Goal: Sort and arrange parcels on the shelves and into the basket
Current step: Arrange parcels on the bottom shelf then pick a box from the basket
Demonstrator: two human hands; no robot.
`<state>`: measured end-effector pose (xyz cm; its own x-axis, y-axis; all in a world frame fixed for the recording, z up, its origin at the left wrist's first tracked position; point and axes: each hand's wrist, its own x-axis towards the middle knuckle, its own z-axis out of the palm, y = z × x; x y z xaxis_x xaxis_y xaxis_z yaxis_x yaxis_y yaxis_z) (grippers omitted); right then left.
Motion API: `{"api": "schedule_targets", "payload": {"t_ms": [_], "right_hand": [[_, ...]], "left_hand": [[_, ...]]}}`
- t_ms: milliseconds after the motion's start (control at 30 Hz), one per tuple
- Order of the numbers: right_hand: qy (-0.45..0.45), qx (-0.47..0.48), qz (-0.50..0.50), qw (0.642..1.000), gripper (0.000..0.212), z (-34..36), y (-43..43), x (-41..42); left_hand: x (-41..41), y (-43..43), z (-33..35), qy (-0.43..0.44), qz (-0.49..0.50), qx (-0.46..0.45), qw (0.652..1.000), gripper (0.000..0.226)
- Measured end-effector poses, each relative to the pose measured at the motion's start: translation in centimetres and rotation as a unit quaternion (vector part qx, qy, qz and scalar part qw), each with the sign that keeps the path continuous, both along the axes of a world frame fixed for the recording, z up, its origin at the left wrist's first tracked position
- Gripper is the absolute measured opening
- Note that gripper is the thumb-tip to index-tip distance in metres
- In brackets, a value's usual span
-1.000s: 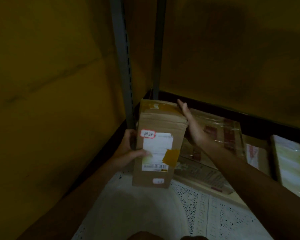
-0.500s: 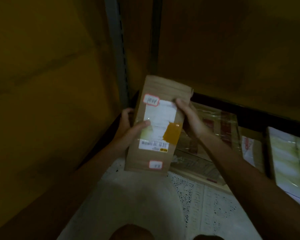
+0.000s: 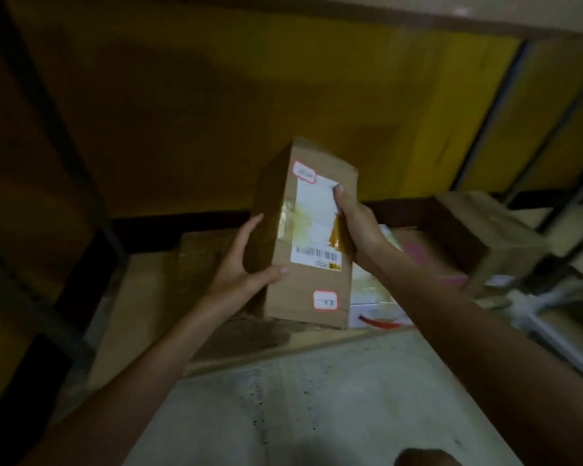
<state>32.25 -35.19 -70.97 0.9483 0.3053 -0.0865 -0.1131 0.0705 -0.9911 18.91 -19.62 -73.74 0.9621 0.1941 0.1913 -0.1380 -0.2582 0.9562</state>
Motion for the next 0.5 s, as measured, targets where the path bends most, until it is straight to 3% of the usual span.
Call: {"api": "schedule_targets", "payload": {"t_ms": [167, 333, 500], "right_hand": [[-0.032, 0.013, -0.012, 0.999, 0.034, 0.5, -12.0, 2.1], [-0.038, -0.001, -0.056, 0.998, 0.018, -0.9, -25.6, 2.3], [-0.027, -0.046, -0.144, 0.988, 0.008, -1.1, -38.8, 2.6]], "left_hand": [[4.3, -10.1, -0.4, -0.045, -0.011, -0.059, 0.997, 0.070], [8.5, -21.9, -1.8, -0.049, -0.108, -0.117, 0.986, 0.062], [11.2, -35.5, -3.8, 0.007, -0.180, -0.100, 0.979, 0.094]]}}
